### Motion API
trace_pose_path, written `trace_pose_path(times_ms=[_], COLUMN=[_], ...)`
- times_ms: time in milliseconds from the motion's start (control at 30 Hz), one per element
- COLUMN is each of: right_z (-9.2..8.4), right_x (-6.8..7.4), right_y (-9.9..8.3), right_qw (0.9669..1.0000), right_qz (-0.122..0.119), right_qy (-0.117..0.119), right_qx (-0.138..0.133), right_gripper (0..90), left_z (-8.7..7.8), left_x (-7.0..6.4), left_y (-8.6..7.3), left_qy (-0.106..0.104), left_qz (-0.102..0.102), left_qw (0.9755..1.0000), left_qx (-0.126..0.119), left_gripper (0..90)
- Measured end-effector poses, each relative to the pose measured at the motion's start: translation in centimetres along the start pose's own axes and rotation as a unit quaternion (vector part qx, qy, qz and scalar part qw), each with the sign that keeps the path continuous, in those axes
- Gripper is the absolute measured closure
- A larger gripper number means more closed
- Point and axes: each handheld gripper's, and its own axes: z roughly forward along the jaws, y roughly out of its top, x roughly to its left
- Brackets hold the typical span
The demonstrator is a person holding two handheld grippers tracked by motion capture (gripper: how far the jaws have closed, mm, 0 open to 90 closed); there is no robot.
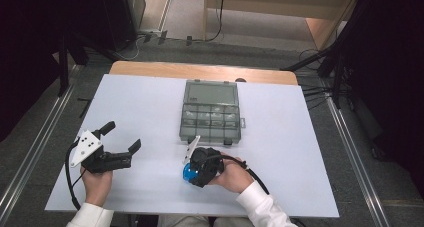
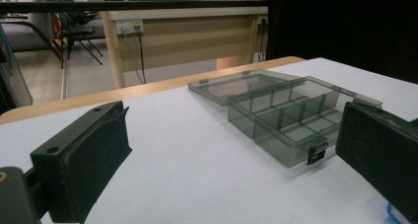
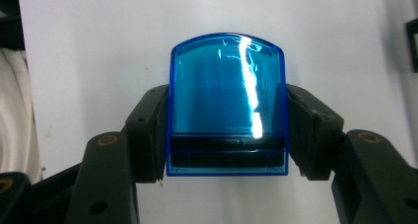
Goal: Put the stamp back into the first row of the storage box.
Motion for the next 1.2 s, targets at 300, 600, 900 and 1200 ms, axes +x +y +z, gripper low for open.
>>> trace_pose_path(times_ms=[300, 600, 900, 1200], right_z=[-2.1, -4.3, -6.0, -7.3], right_x=[-2.0, -3.9, -5.9, -7.7], right_y=[0.7, 2.1, 3.4, 4.5], right_qw=[0.9999, 0.9999, 0.9999, 0.9995], right_qz=[0.009, 0.008, 0.003, -0.003], right_qy=[0.003, -0.003, -0.014, -0.032], right_qx=[-0.006, -0.01, -0.007, -0.002], right_gripper=[42.2, 42.2, 42.2, 42.2], left_z=[0.0, 0.0, 0.0, 0.1], left_x=[0.1, 0.1, 0.1, 0.1], left_y=[0.0, 0.0, 0.0, 0.0], left_qy=[-0.001, -0.002, -0.003, -0.004], left_qz=[-0.004, -0.006, -0.006, -0.006], left_qw=[1.0, 1.0, 1.0, 1.0], left_qx=[-0.003, -0.002, -0.001, -0.001], left_gripper=[0.0, 0.0, 0.0, 0.0])
